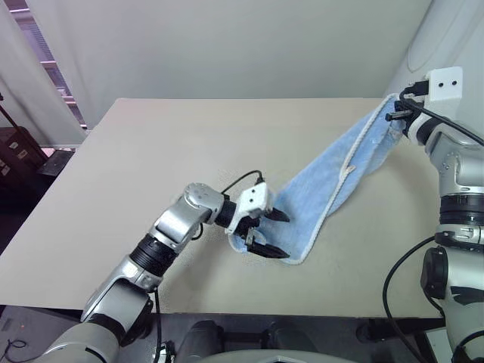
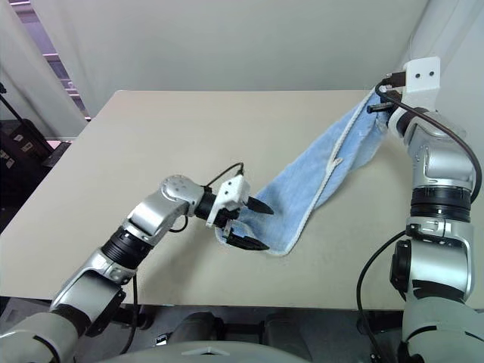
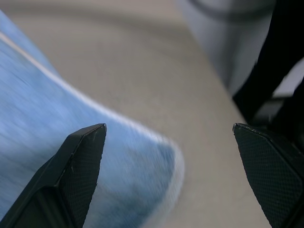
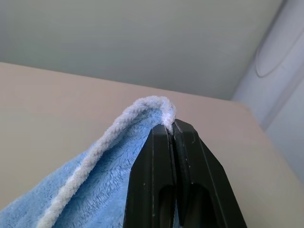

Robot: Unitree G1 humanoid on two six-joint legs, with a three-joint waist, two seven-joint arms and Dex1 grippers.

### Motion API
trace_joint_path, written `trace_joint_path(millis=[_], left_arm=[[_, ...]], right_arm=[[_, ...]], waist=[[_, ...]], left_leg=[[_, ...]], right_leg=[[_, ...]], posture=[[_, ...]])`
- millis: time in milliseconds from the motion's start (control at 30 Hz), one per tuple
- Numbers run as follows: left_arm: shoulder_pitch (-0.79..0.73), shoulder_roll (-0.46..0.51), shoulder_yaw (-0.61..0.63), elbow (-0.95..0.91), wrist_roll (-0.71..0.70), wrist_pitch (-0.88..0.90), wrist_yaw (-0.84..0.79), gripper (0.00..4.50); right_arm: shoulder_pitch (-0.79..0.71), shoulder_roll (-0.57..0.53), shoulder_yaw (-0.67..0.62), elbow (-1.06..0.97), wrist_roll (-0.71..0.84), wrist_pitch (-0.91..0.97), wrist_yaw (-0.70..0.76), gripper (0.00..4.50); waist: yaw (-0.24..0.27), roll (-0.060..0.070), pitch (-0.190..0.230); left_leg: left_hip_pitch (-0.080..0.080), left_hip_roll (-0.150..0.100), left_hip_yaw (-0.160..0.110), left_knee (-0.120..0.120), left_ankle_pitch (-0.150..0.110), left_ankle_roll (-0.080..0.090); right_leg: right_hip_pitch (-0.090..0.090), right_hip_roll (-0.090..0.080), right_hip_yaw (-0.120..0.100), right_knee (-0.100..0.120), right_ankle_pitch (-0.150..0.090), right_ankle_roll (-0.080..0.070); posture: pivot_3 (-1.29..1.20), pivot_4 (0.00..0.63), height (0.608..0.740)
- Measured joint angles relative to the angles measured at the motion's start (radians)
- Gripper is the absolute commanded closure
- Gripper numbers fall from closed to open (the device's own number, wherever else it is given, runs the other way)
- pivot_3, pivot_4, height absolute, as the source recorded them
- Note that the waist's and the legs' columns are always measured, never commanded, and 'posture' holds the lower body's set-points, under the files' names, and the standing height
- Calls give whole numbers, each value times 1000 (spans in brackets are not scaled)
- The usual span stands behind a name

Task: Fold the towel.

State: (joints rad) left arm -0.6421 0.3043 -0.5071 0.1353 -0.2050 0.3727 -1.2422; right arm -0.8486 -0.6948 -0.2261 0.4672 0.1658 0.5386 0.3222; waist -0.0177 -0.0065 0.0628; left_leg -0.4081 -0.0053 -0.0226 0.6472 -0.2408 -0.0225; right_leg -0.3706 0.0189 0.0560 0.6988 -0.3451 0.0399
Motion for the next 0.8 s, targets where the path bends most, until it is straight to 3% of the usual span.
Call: trace_joint_path(millis=[533, 800], left_arm=[[-8, -110, -104, 110, 118, -2, 23, 0], [-36, -118, -148, 213, 223, -146, 29, 0]], right_arm=[[-2, 17, 1, 28, 4, -4, -27, 4484], [23, 17, -2, 7, 6, 2, -28, 4484]], waist=[[0, 1, -1], [2, 2, -1]], left_leg=[[0, 0, 0, 0, 0, 0], [0, 0, 0, 0, 0, 0]], right_leg=[[0, 1, 0, 1, 0, 0], [0, 1, 0, 1, 0, 0]], posture=[[0, 0, 740], [0, 0, 740]])
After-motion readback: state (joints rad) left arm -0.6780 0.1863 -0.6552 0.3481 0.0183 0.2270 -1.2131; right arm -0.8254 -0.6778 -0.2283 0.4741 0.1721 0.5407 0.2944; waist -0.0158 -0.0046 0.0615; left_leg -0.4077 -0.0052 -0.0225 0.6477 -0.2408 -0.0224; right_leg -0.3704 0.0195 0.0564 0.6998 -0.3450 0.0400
